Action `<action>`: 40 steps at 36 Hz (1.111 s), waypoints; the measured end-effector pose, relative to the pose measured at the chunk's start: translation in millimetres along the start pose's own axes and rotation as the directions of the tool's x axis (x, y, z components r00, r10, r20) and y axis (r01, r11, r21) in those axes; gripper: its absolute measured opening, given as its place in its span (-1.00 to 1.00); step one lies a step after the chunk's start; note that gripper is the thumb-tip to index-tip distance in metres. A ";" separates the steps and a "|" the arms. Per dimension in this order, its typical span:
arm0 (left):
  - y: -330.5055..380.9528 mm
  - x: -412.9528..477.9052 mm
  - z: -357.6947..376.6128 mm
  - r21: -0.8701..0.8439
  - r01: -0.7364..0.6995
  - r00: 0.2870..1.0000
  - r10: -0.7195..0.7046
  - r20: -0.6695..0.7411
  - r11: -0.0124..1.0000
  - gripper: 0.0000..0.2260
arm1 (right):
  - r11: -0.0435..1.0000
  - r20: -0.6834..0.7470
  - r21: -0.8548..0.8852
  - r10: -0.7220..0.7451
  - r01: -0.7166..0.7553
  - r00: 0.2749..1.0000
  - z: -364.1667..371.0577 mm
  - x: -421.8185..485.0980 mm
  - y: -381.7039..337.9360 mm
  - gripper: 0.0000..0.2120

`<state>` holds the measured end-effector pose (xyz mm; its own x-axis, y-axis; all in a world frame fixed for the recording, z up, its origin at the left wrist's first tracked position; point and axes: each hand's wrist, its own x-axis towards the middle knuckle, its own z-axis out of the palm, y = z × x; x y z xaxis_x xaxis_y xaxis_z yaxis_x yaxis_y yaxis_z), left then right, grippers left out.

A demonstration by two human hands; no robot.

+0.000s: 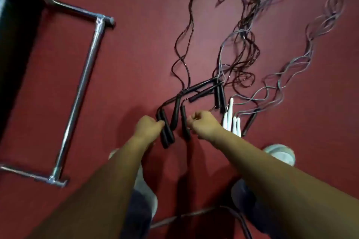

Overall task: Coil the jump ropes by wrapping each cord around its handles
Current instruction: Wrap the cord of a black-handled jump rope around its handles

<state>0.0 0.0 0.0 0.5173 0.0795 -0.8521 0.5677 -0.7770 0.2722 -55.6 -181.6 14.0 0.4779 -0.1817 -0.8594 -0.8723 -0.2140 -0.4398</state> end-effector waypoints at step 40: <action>130.8 -221.6 -118.1 -0.519 -0.304 0.923 0.383 0.050 0.799 -0.88 | 0.907 0.160 0.054 -0.422 0.419 0.893 -41.9 -218.7 -143.6 -0.82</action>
<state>35.3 -45.5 277.2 0.6627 -0.2550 -0.7041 0.6290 -0.3205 0.7082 -30.5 -151.3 276.1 0.7776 0.0816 -0.6234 -0.5963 -0.2183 -0.7725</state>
